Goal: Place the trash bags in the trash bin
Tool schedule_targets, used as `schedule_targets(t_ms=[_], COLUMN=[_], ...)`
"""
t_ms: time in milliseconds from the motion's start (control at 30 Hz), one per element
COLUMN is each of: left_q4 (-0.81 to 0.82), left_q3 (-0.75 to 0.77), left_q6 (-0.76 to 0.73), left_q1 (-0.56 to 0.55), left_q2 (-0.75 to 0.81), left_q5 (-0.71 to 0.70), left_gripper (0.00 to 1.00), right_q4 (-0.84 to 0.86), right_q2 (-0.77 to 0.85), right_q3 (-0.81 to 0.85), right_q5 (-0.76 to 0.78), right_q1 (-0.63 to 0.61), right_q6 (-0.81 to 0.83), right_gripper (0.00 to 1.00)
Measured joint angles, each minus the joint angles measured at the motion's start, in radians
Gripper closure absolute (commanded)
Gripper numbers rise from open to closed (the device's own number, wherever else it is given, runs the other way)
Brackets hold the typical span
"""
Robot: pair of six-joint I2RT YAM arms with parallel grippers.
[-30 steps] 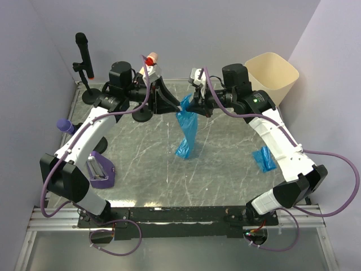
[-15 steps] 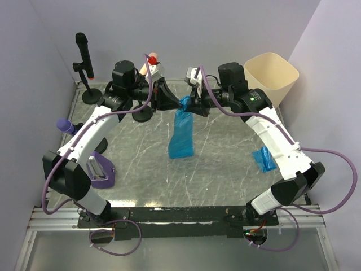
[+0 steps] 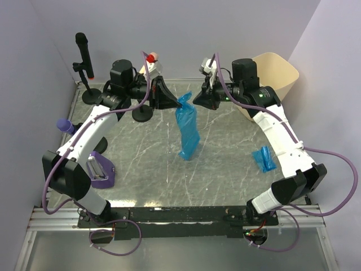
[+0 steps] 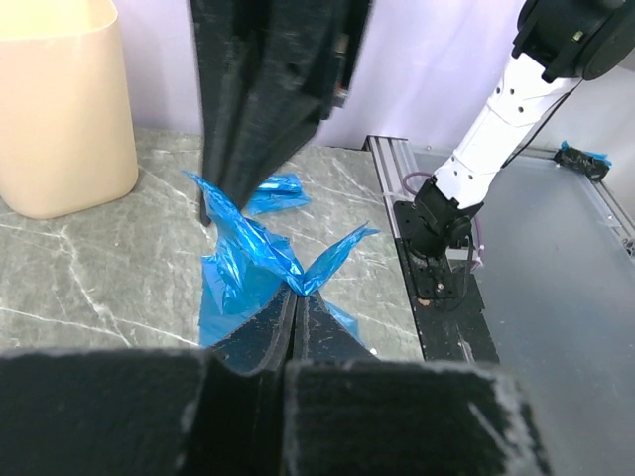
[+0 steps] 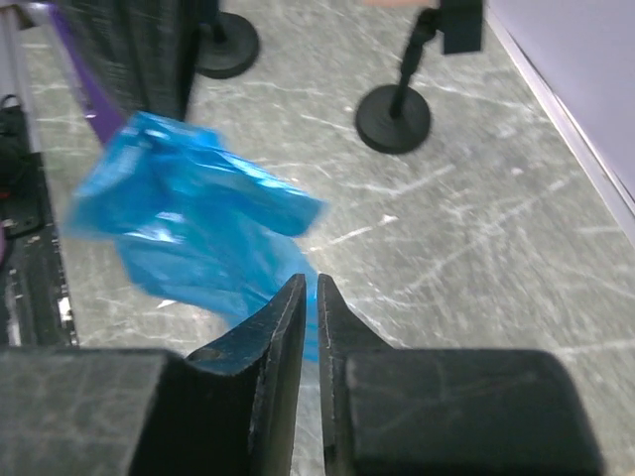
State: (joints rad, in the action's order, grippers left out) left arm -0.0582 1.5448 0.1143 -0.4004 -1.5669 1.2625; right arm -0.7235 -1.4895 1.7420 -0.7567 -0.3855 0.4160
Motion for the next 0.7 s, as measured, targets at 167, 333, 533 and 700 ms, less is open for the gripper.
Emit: schedule_targets(t_ms=[167,333,533,700], left_q4=[0.011,0.012,0.011,0.0], left_q3=[0.0,0.0,0.0,0.0], left_q6=[0.028,0.04,0.039,0.034], left_q1=[0.0,0.0,0.0,0.0], left_q2=[-0.007,-0.016,-0.017,-0.017], left_q5=[-0.002,-0.002,-0.003,-0.012], left_gripper=[0.99,0.99,0.99,0.99], right_q4=[-0.002,-0.001,-0.002,-0.017], right_q2=[0.004,0.004,0.002,0.008], right_q3=[0.0,0.001,0.037,0.068], right_q5=[-0.066,-0.099,-0.097,-0.064], right_q1=[-0.029,-0.053,-0.062,-0.064], right_q6=[0.005,0.002,0.001,0.038], right_gripper=[0.7,0.63,0.62,0.61])
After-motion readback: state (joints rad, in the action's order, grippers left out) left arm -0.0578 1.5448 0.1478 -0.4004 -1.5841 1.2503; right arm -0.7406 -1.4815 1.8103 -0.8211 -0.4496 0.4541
